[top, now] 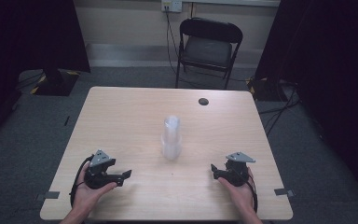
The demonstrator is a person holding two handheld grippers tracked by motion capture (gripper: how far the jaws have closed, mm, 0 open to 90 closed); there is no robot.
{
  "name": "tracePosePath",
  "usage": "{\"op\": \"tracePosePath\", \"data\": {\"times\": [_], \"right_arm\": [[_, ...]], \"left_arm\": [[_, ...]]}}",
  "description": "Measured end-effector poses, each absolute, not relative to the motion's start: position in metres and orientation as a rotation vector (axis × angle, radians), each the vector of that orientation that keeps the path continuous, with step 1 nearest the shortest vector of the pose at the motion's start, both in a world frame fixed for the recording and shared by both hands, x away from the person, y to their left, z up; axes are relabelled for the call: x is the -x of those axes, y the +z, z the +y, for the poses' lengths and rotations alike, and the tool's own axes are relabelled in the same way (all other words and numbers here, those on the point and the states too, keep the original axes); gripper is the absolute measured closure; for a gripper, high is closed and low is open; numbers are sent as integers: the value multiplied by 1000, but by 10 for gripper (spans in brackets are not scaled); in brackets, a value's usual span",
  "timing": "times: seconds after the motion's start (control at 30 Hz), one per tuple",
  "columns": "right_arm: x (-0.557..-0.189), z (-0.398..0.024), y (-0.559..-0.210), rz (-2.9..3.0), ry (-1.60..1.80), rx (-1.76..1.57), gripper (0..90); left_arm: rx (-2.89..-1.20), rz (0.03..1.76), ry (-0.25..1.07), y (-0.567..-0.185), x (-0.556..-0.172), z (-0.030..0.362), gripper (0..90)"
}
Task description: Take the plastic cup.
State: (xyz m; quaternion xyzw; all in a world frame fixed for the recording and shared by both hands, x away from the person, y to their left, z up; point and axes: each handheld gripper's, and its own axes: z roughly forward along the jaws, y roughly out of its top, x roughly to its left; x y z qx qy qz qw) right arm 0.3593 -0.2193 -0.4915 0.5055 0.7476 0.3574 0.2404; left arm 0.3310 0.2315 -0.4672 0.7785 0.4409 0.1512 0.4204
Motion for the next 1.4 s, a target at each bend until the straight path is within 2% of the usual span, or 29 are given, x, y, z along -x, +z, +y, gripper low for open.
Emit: {"op": "tracePosePath", "data": {"times": [0.67, 0.97, 1.4], "right_arm": [[-351, -217, -465, 2075, 1236, -1323, 369], [-342, -206, -447, 2082, 1273, -1213, 342], [-354, -185, -426, 2128, 1354, -1120, 312]], "left_arm": [[-1956, 1089, 360, -467, -330, 227, 186], [-1963, 1064, 356, -464, -326, 227, 194], [-1972, 1059, 353, -464, -326, 224, 194]]}}
